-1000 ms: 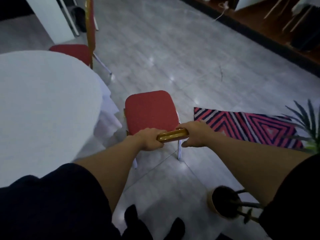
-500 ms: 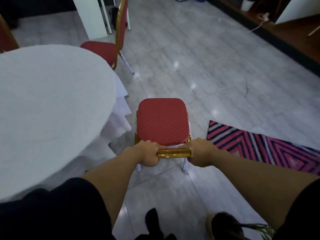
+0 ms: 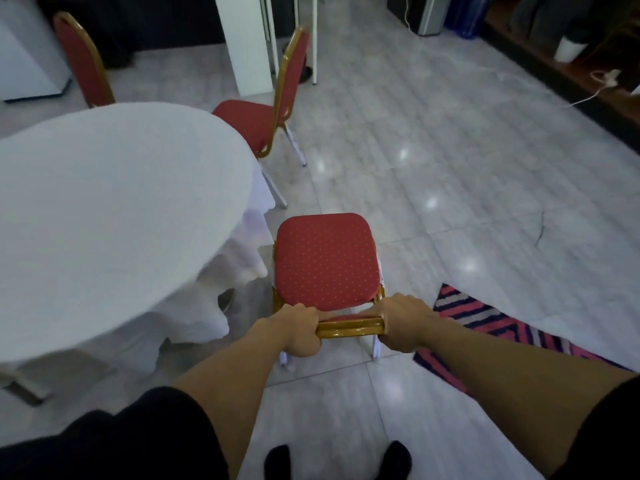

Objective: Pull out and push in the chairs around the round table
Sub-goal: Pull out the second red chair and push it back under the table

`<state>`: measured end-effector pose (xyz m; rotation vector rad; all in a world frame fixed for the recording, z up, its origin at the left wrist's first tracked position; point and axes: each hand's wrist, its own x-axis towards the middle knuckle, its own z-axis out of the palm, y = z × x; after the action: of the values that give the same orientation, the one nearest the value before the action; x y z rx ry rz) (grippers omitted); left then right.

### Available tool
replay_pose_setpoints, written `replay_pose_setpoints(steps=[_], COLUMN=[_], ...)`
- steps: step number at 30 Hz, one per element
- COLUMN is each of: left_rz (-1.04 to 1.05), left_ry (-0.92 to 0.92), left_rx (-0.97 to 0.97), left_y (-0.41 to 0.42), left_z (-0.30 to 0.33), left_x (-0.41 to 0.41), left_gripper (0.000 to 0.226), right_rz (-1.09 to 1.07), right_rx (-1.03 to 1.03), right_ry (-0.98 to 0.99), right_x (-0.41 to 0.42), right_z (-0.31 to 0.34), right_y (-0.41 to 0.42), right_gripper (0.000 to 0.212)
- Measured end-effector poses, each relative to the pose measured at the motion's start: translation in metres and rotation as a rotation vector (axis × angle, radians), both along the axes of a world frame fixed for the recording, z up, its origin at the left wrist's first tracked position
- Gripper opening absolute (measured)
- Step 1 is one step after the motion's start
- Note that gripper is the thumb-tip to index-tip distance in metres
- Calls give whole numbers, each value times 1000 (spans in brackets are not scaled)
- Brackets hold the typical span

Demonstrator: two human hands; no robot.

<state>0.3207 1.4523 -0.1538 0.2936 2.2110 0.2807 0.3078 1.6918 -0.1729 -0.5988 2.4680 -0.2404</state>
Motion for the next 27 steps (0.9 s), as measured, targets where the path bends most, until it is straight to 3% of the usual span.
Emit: replay_pose_setpoints(steps=[9, 14, 24, 27], left_rz=[179, 250, 368, 403], left_ry=[-19, -81, -133, -121], left_rx=[42, 92, 82, 65], left_y=[75, 96, 120, 132], left_z=[2, -5, -9, -7], left_x=[-24, -47, -79, -87], left_gripper=[81, 83, 83, 83], right_rz=[77, 127, 343, 414], right_rx=[43, 76, -10, 4], right_ry=[-24, -38, -46, -52], right_x=[-66, -102, -155, -177], right_z=[-8, -13, -5, -5], right_y=[64, 88, 104, 109], right_gripper=[37, 39, 67, 63])
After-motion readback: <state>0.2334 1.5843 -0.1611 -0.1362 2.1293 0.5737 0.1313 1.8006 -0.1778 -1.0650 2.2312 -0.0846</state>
